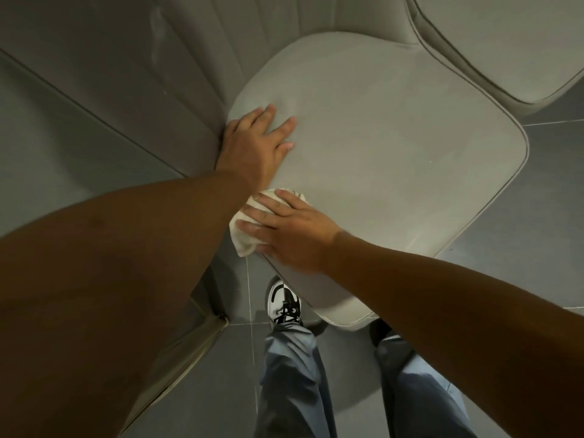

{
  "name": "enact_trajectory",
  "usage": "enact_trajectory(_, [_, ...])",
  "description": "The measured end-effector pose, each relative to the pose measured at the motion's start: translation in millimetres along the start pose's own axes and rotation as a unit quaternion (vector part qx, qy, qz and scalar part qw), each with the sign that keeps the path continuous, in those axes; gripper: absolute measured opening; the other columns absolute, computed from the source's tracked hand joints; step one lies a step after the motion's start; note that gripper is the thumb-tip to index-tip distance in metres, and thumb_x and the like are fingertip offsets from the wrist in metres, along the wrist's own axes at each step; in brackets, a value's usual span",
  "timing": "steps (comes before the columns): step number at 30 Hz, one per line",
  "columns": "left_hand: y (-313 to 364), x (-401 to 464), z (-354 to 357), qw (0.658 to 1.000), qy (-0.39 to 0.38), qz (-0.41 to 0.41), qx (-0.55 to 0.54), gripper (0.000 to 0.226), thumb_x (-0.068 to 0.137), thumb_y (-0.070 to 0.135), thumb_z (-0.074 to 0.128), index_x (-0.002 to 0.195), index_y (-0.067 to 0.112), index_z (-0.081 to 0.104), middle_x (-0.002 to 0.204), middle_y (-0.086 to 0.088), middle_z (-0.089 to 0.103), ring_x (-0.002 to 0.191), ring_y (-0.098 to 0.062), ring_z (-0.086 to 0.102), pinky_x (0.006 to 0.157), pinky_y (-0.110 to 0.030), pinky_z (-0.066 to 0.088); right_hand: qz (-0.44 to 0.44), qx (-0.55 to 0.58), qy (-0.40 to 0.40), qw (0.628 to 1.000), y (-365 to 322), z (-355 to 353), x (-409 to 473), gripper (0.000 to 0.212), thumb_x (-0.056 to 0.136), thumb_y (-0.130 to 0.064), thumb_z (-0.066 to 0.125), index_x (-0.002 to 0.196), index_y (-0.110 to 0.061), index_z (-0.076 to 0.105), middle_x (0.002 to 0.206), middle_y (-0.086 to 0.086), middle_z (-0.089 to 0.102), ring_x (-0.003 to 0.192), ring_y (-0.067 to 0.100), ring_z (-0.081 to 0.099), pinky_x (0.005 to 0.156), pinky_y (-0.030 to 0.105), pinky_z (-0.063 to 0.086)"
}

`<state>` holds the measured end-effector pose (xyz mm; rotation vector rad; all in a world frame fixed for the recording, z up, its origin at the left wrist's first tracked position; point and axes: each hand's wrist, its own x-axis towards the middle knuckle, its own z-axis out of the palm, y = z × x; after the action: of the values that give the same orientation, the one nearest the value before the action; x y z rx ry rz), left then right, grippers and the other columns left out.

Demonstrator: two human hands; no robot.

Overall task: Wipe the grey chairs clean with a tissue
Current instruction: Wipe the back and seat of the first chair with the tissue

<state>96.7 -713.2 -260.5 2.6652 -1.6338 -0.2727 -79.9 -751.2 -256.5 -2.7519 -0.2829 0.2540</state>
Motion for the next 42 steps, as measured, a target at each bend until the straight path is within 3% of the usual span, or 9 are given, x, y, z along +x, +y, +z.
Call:
enact_trajectory(12, [4.7, -8.3, 1.4, 0.999, -0.028, 0.041, 0.006, 0.062, 0.102, 0.055, 0.03, 0.159, 0.033, 0.027, 0.17, -0.01, 0.004, 0.157, -0.029, 0.002, 0.123, -0.053, 0.01, -0.082, -0.091, -0.046, 0.991, 42.8, 6.7, -172.9, 0.046, 0.102, -0.035, 0.035, 0.148, -0.034, 0.038, 0.162, -0.006, 0.017, 0.15, 0.027, 0.011, 0.119, 0.05, 0.017])
enact_trajectory(16, [8.4, -8.6, 6.1, 0.997, -0.03, 0.071, 0.003, 0.065, 0.099, 0.057, 0.028, 0.159, 0.033, 0.027, 0.169, -0.01, 0.014, 0.156, -0.031, 0.011, 0.122, -0.056, 0.012, 0.089, -0.046, -0.018, 0.995, 71.1, -9.0, -198.3, 0.045, 0.104, -0.042, 0.03, 0.149, -0.035, 0.035, 0.16, -0.004, 0.027, 0.15, 0.024, 0.015, 0.12, 0.05, 0.016])
enact_trajectory(21, [8.3, -6.6, 10.3, 0.997, -0.055, 0.047, 0.012, 0.069, 0.097, 0.064, 0.017, 0.16, 0.037, 0.017, 0.17, -0.007, 0.007, 0.156, -0.029, 0.004, 0.122, -0.058, 0.01, 0.407, -0.024, 0.118, 0.905, 62.3, -16.4, -123.1, 0.05, 0.102, -0.047, 0.029, 0.148, -0.029, 0.038, 0.157, 0.005, 0.032, 0.147, 0.032, 0.021, 0.118, 0.051, 0.013])
enact_trajectory(23, [11.0, -7.6, 11.2, 0.997, -0.067, 0.035, 0.026, 0.071, 0.095, 0.065, 0.011, 0.161, 0.038, 0.01, 0.171, -0.005, 0.001, 0.156, -0.028, -0.001, 0.122, -0.058, 0.008, 0.389, -0.032, 0.122, 0.913, 41.5, -6.6, -96.6, 0.051, 0.101, -0.046, 0.032, 0.147, -0.027, 0.04, 0.156, 0.007, 0.034, 0.145, 0.037, 0.025, 0.117, 0.054, 0.016])
enact_trajectory(27, [16.0, -6.8, 11.2, 0.998, -0.066, 0.002, 0.013, 0.069, 0.097, 0.062, 0.014, 0.161, 0.037, 0.008, 0.17, -0.009, 0.0, 0.155, -0.033, 0.001, 0.121, -0.06, 0.005, 0.138, -0.032, 0.083, 0.986, 5.2, 21.7, -112.6, 0.042, 0.102, -0.04, 0.041, 0.143, -0.029, 0.047, 0.156, 0.003, 0.035, 0.145, 0.035, 0.026, 0.118, 0.055, 0.019])
enact_trajectory(30, [22.8, -9.3, 16.5, 0.997, -0.068, -0.04, 0.01, 0.068, 0.097, 0.064, 0.011, 0.16, 0.04, 0.004, 0.17, -0.01, -0.001, 0.155, -0.033, -0.003, 0.121, -0.058, 0.001, 0.077, -0.024, 0.065, 0.995, 24.8, 22.9, -155.4, 0.039, 0.104, -0.036, 0.043, 0.142, -0.029, 0.047, 0.158, 0.0, 0.031, 0.148, 0.029, 0.021, 0.119, 0.053, 0.018])
enact_trajectory(33, [27.0, -10.4, 20.6, 0.996, -0.062, -0.065, 0.02, 0.068, 0.097, 0.067, 0.006, 0.16, 0.042, -0.001, 0.17, -0.006, -0.006, 0.155, -0.029, -0.007, 0.121, -0.058, -0.002, 0.134, -0.076, 0.064, 0.986, 79.5, 1.0, -179.8, 0.045, 0.101, -0.032, 0.045, 0.145, -0.023, 0.044, 0.155, 0.006, 0.037, 0.144, 0.033, 0.03, 0.116, 0.053, 0.024])
enact_trajectory(38, [53.5, -18.1, 27.7, 0.983, -0.064, -0.172, 0.004, 0.074, 0.095, 0.067, 0.004, 0.161, 0.034, -0.002, 0.17, -0.007, -0.008, 0.156, -0.027, -0.01, 0.121, -0.059, -0.002, 0.421, 0.009, 0.133, 0.897, 173.8, -63.1, -201.0, 0.043, 0.101, -0.023, 0.046, 0.141, -0.008, 0.05, 0.149, 0.015, 0.043, 0.142, 0.037, 0.032, 0.114, 0.046, 0.032])
enact_trajectory(42, [67.9, -20.0, 23.7, 0.981, -0.048, -0.185, -0.009, 0.076, 0.096, 0.063, 0.008, 0.163, 0.025, 0.006, 0.17, -0.01, -0.001, 0.156, -0.028, -0.006, 0.122, -0.058, -0.002, 0.39, -0.021, 0.18, 0.903, 196.7, -93.9, -183.6, 0.044, 0.105, -0.03, 0.036, 0.141, -0.009, 0.05, 0.149, 0.013, 0.044, 0.143, 0.033, 0.032, 0.119, 0.042, 0.022])
